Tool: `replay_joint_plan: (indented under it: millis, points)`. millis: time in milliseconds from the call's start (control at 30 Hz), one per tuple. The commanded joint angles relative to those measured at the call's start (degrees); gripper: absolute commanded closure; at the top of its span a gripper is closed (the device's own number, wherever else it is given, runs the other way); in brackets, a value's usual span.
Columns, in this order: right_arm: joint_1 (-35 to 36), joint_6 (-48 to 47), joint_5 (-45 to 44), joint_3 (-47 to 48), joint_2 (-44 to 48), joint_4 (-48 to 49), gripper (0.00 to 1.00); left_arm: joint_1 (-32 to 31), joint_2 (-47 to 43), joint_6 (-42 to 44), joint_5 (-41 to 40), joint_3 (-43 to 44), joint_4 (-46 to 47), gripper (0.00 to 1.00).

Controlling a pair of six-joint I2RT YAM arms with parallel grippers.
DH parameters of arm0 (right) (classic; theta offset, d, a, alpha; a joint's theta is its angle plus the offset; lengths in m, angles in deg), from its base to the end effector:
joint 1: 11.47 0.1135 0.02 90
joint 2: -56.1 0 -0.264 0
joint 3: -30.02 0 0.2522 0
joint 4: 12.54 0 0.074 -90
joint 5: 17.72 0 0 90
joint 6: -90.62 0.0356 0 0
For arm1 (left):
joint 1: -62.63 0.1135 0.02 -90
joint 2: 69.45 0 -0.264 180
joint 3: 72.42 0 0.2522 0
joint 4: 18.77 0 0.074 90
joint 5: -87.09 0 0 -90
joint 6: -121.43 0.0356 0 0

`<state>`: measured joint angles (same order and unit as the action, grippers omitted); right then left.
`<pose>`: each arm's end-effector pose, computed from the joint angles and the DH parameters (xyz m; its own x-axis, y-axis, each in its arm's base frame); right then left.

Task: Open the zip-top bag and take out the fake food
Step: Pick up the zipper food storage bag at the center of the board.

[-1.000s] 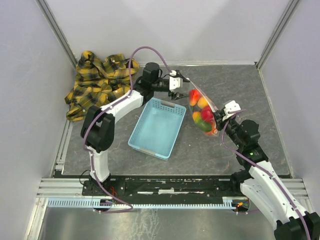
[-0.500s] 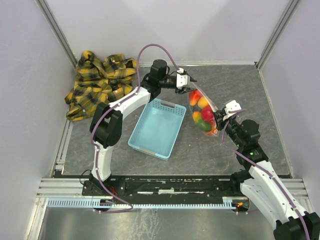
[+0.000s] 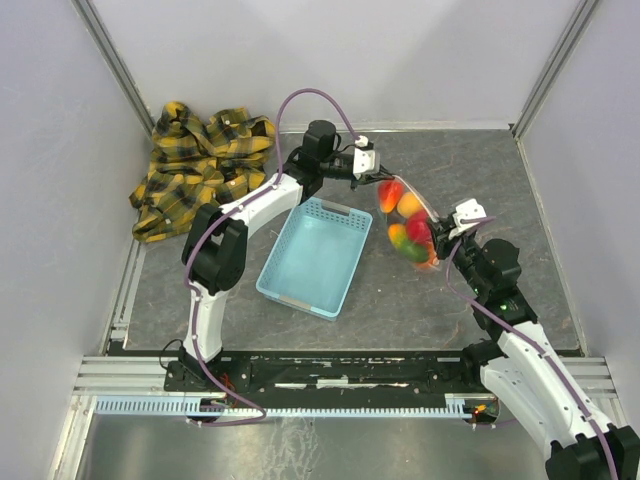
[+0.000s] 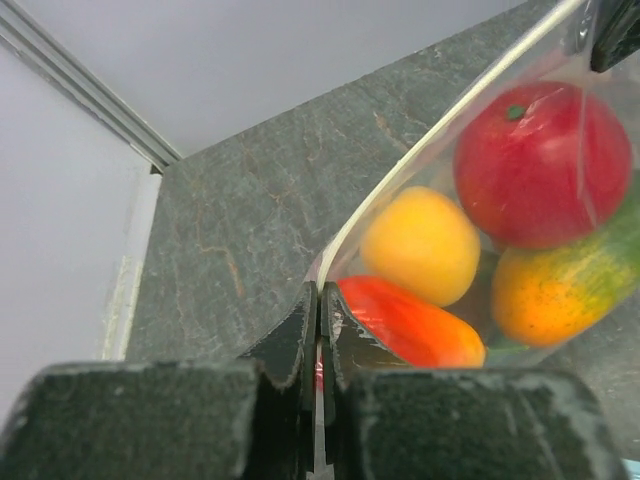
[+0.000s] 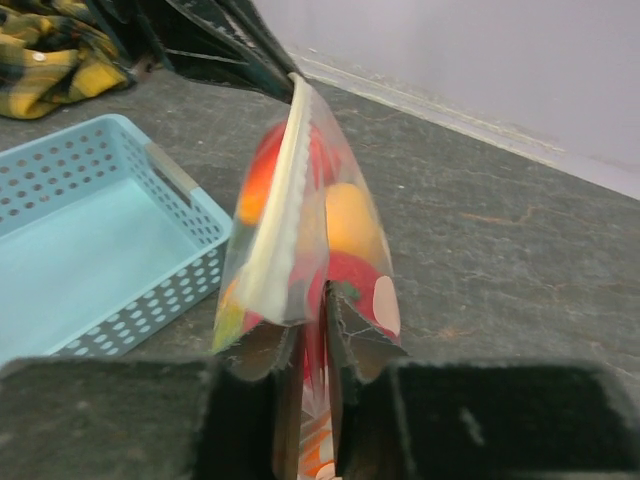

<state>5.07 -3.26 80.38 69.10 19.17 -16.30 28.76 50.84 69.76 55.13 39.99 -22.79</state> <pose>0.1617 0.0533 0.2785 0.0013 -0.0695 -0.9976 -0.4177 0.9063 -0.0637 0.3932 -0.3003 0.2877 0.4761 0.0758 -0.8761 0.8783 -0.0894 0.4696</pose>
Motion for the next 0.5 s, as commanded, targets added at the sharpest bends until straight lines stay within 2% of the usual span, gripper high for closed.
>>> replay_joint_plan:
  millis: [0, 200, 467]
  points:
    - [-0.6, 1.9, -5.1, 2.8, 0.8, 1.0, 0.75, -0.2, -4.1, -9.6, 2.5, 2.1, 1.4, 0.97]
    - [-1.2, 4.2, -7.7, 6.3, 0.7, -1.0, 0.53, -1.1, -9.0, -22.8, -1.7, -1.5, 5.4, 0.97]
    - [-1.8, 4.0, -10.6, 15.8, -0.9, -10.7, 0.33, -3.6, -13.4, -36.3, -8.4, -3.5, 2.7, 0.97]
